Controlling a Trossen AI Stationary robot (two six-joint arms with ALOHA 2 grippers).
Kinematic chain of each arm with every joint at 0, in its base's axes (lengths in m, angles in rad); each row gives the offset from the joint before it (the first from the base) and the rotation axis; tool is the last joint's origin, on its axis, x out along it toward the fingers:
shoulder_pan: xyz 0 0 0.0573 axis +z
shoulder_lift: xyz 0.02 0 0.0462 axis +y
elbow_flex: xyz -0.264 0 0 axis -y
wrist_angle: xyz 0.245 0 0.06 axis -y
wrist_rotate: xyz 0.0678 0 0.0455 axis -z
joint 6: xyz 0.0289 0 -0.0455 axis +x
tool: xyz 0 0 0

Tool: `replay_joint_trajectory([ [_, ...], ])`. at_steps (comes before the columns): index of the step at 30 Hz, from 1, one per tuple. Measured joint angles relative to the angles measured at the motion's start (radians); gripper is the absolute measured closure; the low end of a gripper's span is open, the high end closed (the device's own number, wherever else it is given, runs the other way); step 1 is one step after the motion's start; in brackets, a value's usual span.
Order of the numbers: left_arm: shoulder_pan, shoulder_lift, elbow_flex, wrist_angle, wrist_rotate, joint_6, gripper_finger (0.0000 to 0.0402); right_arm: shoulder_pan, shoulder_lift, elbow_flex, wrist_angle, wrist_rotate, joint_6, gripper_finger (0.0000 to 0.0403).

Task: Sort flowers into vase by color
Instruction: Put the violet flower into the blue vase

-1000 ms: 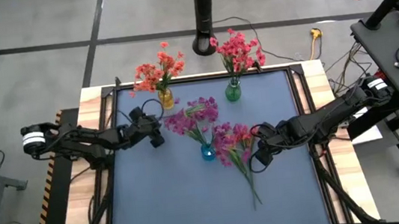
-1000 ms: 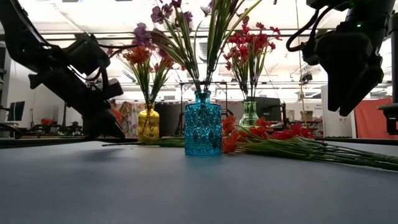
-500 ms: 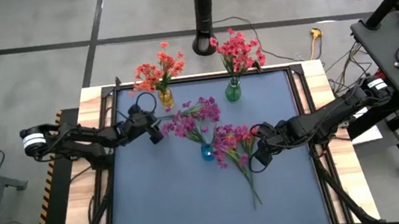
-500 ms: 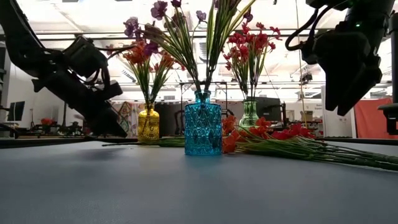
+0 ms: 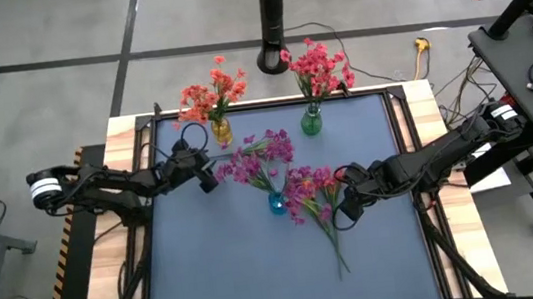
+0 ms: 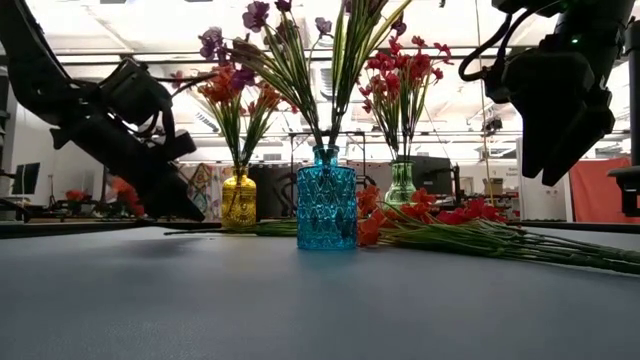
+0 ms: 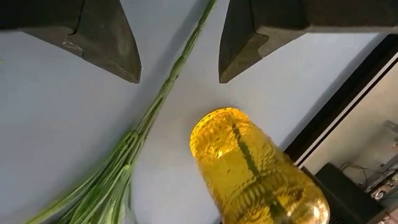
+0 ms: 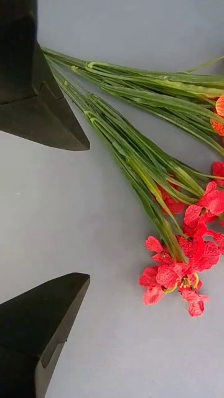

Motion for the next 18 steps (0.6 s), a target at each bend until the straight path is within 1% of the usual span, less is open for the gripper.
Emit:
replay_joint_trajectory([
  [18, 0.004, 0.0, -0.012, -0.001, 0.006, 0.009, 0.0203, 0.0, 0.0, 0.0, 0.001, -0.001, 0.001, 0.0074],
])
